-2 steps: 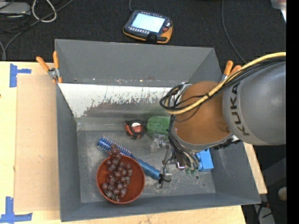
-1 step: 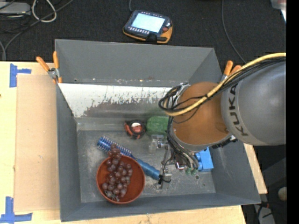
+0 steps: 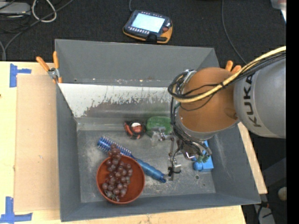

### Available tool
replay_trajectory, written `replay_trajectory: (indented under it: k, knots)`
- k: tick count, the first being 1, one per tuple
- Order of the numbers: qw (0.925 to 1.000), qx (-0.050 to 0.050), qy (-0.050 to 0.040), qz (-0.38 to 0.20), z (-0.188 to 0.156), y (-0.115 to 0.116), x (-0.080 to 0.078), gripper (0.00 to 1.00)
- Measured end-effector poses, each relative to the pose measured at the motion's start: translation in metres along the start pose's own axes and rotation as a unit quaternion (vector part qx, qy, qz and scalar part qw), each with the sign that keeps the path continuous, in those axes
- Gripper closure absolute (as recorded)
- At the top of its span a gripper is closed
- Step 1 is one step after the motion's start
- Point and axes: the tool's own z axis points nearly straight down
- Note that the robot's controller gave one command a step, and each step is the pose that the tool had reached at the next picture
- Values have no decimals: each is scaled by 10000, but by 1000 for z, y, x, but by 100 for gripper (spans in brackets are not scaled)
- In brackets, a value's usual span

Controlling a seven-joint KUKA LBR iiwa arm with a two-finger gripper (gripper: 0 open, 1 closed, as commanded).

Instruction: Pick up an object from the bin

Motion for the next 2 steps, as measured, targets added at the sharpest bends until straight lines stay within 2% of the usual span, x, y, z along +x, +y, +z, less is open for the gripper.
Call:
replay_trajectory:
  k: [1,2]
  knots:
    - [10000,16,-66,48,2,7,-4,0]
    - [9930,11,-29,-1179,10,15,-27,0]
